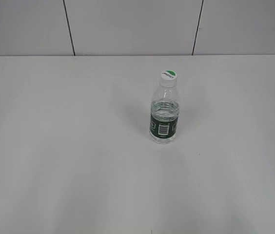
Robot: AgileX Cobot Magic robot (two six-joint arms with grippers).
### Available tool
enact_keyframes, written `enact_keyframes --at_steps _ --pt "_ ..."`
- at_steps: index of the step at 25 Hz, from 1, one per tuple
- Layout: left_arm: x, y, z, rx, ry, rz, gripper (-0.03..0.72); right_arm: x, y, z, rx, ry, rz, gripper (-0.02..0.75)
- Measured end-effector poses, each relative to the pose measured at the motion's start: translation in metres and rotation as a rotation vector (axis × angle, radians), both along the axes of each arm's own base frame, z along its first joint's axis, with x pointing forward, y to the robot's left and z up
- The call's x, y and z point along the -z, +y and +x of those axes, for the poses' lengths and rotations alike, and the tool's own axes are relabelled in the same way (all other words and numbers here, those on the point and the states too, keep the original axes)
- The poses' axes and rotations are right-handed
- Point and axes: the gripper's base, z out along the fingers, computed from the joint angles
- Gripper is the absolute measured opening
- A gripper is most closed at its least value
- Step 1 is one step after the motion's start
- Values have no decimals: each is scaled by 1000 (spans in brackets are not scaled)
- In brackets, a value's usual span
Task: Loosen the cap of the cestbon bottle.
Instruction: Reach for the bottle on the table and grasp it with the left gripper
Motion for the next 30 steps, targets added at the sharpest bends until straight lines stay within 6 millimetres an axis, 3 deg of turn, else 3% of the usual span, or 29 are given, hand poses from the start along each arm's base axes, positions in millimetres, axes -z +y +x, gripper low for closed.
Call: enact_keyframes --at_steps 12,21,30 --pt "-21 0 6 0 -191 6 527 0 0 0 0 -1 0 588" --pt "-34 0 47 9 -284 7 527 0 0 0 0 -1 0 588" --pt "-29 -6 93 84 -337 -9 527 0 0 0 0 -1 0 588"
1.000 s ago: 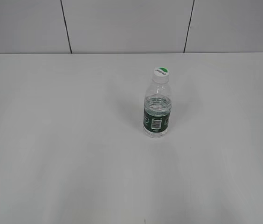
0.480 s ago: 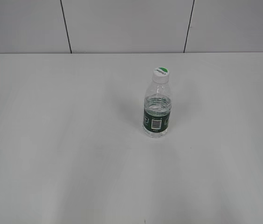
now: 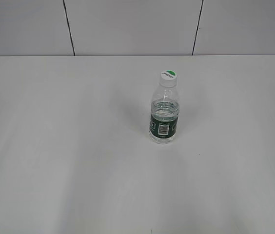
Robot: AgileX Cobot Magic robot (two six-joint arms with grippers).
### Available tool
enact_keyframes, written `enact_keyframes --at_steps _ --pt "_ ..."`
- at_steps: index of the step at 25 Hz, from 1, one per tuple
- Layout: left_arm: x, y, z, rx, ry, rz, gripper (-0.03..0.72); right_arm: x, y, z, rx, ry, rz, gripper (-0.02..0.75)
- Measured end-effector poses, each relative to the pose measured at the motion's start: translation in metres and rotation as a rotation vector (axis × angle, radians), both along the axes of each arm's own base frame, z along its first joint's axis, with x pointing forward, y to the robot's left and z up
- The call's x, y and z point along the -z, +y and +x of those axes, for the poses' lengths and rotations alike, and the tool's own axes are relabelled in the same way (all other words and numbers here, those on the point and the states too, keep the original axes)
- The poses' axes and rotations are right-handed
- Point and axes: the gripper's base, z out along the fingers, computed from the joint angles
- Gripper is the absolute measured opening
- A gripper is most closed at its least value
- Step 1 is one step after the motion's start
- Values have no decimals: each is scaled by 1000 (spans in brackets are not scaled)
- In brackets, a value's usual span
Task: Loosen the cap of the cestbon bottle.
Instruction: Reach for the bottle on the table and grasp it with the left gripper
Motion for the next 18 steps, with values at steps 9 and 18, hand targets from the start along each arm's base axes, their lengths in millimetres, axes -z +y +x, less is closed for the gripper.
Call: enact_keyframes --at_steps 9,18 --pt "5 -8 57 31 -29 3 527 0 0 0 0 0 0 588" --pt "27 -27 105 112 -35 9 527 0 0 0 0 0 0 588"
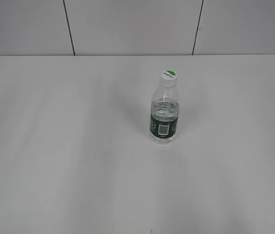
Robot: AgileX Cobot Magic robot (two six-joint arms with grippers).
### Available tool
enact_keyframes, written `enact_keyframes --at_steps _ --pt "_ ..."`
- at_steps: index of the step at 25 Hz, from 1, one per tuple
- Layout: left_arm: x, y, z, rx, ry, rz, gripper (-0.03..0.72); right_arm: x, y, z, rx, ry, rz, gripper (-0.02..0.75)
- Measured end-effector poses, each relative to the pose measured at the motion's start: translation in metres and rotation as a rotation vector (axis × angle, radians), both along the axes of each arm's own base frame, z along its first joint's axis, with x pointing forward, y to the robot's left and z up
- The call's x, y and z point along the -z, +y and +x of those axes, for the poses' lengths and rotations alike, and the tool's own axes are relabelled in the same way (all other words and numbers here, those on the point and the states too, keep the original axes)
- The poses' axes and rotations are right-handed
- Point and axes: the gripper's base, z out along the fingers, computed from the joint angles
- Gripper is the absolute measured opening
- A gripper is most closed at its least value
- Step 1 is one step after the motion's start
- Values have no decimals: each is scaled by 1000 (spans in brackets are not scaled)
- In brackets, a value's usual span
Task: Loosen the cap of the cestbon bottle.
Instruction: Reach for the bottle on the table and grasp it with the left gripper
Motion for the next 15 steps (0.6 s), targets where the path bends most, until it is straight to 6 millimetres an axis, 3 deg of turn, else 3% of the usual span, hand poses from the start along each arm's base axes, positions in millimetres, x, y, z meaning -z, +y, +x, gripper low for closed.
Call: enact_keyframes --at_steps 8,15 --pt "20 -16 26 55 -8 -1 527 0 0 0 0 0 0 588" --pt "33 -29 35 100 -4 -1 527 0 0 0 0 0 0 588"
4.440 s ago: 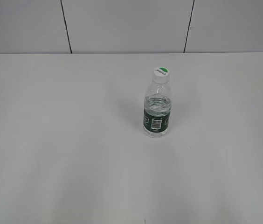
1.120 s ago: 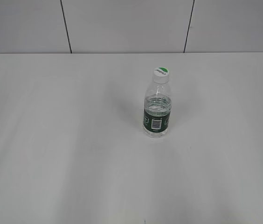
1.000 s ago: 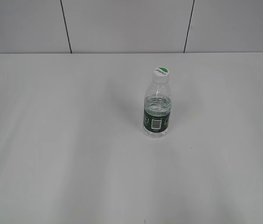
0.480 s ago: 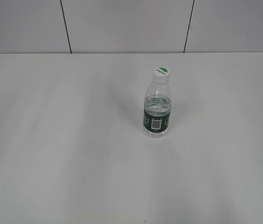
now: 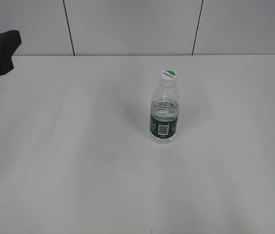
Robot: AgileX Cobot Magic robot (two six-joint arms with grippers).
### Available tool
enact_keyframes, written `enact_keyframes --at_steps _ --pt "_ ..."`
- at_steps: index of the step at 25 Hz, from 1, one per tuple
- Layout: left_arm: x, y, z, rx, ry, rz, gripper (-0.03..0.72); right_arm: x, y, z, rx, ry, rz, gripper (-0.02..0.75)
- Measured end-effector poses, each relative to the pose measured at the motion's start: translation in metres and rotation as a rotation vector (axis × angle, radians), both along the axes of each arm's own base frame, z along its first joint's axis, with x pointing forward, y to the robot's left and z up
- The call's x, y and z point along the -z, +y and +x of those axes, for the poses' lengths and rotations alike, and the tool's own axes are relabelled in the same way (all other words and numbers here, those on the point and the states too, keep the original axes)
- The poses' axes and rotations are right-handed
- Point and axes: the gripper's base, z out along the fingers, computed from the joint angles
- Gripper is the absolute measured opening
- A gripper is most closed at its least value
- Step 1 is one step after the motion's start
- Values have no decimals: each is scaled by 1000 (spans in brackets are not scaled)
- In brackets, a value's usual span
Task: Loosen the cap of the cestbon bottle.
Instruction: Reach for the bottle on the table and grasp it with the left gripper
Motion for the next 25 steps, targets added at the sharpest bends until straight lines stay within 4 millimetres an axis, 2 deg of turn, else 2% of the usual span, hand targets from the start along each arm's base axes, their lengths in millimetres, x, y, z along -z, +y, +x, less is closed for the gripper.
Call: enact_keyframes --at_steps 16,25 --pt "31 -12 20 61 5 43 527 0 0 0 0 0 0 588" --pt "60 -20 31 116 52 84 527 0 0 0 0 0 0 588"
